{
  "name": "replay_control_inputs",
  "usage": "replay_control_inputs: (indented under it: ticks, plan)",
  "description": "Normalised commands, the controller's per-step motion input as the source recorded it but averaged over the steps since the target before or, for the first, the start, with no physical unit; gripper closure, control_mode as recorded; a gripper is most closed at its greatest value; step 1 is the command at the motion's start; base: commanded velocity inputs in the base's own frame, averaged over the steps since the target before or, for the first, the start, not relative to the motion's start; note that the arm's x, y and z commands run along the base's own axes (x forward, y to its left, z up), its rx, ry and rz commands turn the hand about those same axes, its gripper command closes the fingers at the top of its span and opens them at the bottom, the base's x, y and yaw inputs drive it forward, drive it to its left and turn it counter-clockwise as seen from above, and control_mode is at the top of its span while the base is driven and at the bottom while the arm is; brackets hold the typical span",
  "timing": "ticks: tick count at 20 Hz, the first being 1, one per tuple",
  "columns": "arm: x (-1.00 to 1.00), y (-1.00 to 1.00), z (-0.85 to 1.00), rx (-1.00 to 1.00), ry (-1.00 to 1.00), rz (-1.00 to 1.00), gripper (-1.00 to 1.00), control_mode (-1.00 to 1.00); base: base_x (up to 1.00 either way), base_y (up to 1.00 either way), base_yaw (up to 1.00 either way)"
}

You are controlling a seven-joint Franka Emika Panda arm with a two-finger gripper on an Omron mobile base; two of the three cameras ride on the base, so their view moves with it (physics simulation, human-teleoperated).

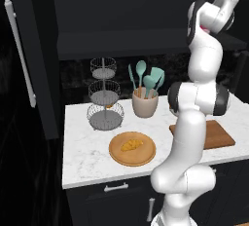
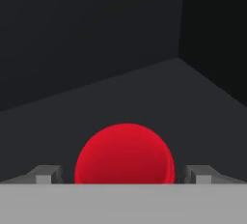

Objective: From the different types of pastries on the counter, select a croissant and place it on the cutting board. Then retrieve a jar of jam from the cabinet and place it alongside the croissant on the cutting board.

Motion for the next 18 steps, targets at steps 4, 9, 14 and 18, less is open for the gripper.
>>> replay_control_inputs:
  ticks: [4, 9, 14, 18]
  plan:
    - [0.0, 0.0, -0.24, 0.01, 0.09, 0.0, 1.0, -1.0, 0.0, 0.0, 0.0]
    - [0.05, 0.0, -0.14, 0.01, 0.08, 0.0, 1.0, -1.0, 0.0, 0.0, 0.0]
    - [0.01, 0.0, 0.29, 0.0, 0.02, 0.0, 1.0, -1.0, 0.0, 0.0, 0.0]
    - [-0.4, 0.0, 1.0, -0.03, 0.0, 0.05, 1.0, -1.0, 0.0, 0.0, 0.0]
